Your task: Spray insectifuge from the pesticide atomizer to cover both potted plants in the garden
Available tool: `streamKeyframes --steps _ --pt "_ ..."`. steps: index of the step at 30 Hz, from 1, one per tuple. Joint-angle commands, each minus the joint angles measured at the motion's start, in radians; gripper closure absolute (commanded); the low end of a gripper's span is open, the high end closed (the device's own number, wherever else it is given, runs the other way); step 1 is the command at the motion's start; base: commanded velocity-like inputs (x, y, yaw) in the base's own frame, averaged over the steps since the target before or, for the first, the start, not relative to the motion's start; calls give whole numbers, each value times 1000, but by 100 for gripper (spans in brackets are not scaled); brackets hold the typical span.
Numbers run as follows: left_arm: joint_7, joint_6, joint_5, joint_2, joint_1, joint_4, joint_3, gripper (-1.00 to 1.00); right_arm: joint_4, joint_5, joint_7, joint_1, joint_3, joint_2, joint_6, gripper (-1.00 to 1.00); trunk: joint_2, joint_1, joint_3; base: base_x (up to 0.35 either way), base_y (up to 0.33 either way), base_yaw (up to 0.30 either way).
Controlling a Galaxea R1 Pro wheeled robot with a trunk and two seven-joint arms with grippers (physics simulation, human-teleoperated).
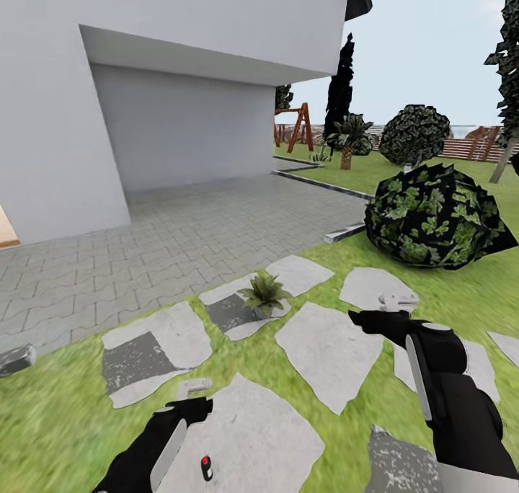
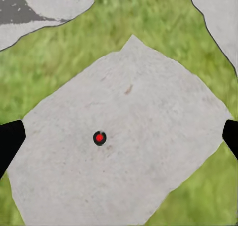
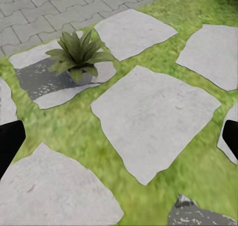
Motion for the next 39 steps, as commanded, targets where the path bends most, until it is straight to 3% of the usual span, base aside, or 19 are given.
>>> streamKeyframes --steps 1,5,17,23,30,35,39 --pt "14 3 6 1 -4 1 -9 -100 -1 11 9 -1 5 0 4 -100 -1 1 -1 340 0 -3" --pt "27 1 -10 4 -13 8 -27 -100 -1 12 9 0 22 1 3 -100 -1 1 -1 187 0 -2" --pt "26 0 -15 1 -3 10 -35 -100 -1 7 8 -1 21 10 5 -100 -1 1 -1 29 0 0" --pt "41 0 -5 4 -2 11 -11 -100 -1 7 6 -2 21 25 5 -100 -29 16 -14 1 0 0" --pt "-71 -28 -39 48 6 41 -64 -100 -1 7 6 -2 22 27 5 -100 -78 43 -36 0 0 0" --pt "-123 -107 -49 57 1 132 -78 -100 -1 6 6 -2 24 29 5 -100 -113 62 -51 0 0 0" --pt "-128 -133 -49 61 1 170 -80 -100 -1 6 6 -4 25 38 4 -100 -141 77 -64 0 0 0"
